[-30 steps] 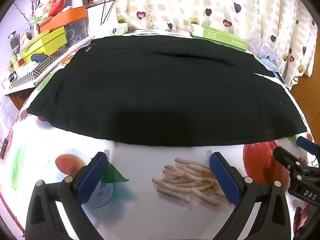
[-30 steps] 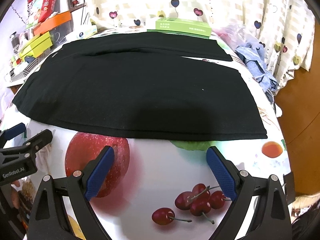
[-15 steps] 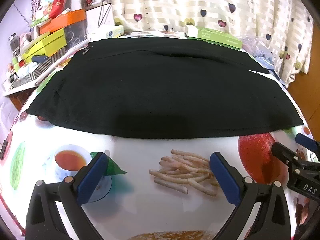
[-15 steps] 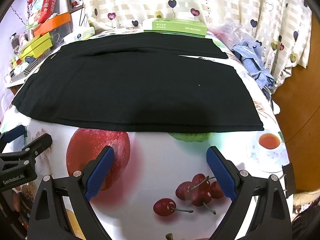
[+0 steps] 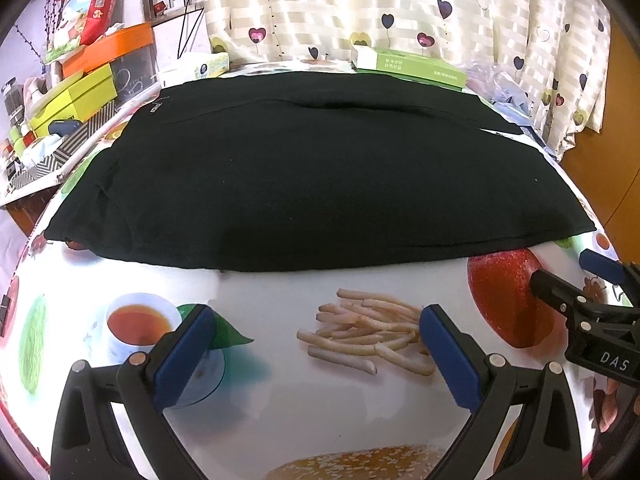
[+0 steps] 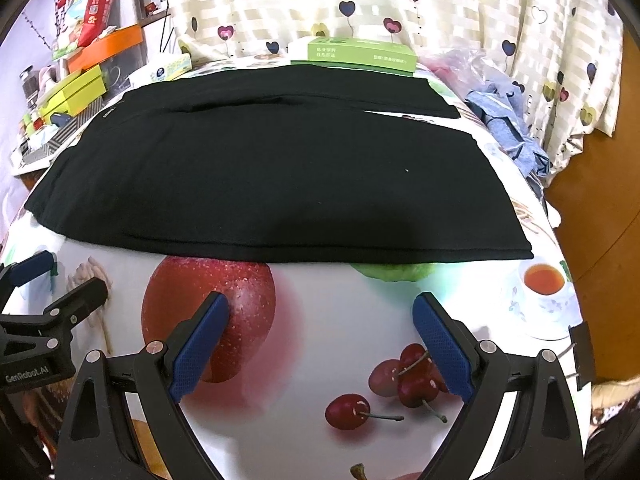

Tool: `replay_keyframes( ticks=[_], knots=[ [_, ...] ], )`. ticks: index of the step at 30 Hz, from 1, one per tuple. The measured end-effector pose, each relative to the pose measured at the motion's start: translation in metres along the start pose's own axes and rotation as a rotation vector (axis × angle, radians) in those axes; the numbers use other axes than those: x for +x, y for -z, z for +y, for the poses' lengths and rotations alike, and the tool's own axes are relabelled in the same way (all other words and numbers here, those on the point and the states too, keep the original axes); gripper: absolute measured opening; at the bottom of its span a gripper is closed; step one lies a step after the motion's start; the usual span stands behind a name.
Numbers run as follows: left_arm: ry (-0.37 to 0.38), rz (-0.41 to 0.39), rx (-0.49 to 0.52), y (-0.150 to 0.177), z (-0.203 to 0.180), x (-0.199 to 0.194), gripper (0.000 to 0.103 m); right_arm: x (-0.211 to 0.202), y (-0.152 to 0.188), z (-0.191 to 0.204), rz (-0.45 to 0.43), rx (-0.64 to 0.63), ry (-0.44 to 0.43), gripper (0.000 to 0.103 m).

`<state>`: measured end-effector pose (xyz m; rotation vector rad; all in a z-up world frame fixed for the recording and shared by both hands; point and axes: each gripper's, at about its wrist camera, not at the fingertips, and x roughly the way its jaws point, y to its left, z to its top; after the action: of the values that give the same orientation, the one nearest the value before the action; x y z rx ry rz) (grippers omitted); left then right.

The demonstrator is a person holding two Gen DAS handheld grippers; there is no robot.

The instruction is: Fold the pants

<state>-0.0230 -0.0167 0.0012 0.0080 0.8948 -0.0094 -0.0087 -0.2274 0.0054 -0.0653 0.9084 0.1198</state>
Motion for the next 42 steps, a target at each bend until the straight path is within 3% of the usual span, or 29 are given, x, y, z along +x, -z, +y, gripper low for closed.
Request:
replay_keyframes(
  ticks=[9, 11, 13, 14, 16, 19, 22, 27, 30, 32, 34, 38, 42],
  knots=[
    [0.034, 0.027, 0.039, -0.004, 0.001, 0.002, 0.103, 0.0, -0.005, 0.0, 0.032, -0.009, -0.025, 0.093],
    [0.066, 0.055, 0.078, -0.008, 0.004, 0.002, 0.099, -0.002, -0.009, -0.003, 0.034, 0.008, -0.074, 0.092],
    [0.109, 0.077, 0.107, -0.014, 0.011, 0.0, 0.084, -0.008, -0.017, -0.008, 0.01, 0.04, -0.13, 0.092],
    [0.132, 0.082, 0.113, -0.019, 0.016, -0.002, 0.083, -0.013, -0.023, -0.01, -0.02, 0.048, -0.146, 0.092],
    [0.138, 0.048, 0.126, -0.031, 0.027, -0.013, 0.083, -0.023, -0.038, -0.013, -0.093, 0.038, -0.156, 0.092],
    [0.083, -0.06, 0.165, -0.06, 0.044, -0.03, 0.083, -0.029, -0.068, -0.02, -0.173, 0.015, -0.152, 0.092],
    [0.038, -0.131, 0.173, -0.095, 0.064, -0.032, 0.083, -0.024, -0.101, -0.029, -0.224, 0.013, -0.208, 0.092],
    [0.06, -0.127, 0.174, -0.153, 0.099, 0.002, 0.083, 0.007, -0.154, -0.025, -0.185, -0.115, -0.199, 0.092],
    [0.043, -0.135, 0.204, -0.18, 0.108, 0.027, 0.083, 0.022, -0.181, -0.037, -0.201, -0.094, -0.215, 0.092],
    [0.089, -0.129, 0.193, -0.196, 0.116, 0.044, 0.083, 0.032, -0.195, -0.041, -0.191, -0.09, -0.236, 0.092],
    [0.139, -0.121, 0.164, -0.21, 0.125, 0.057, 0.083, 0.042, -0.21, -0.04, -0.196, -0.12, -0.21, 0.092],
    [0.091, -0.102, 0.177, -0.238, 0.129, 0.083, 0.083, 0.068, -0.234, -0.035, -0.176, -0.181, -0.21, 0.092],
    [0.124, -0.079, 0.207, -0.254, 0.127, 0.109, 0.083, 0.094, -0.249, -0.031, -0.154, -0.194, -0.225, 0.092]
  ],
)
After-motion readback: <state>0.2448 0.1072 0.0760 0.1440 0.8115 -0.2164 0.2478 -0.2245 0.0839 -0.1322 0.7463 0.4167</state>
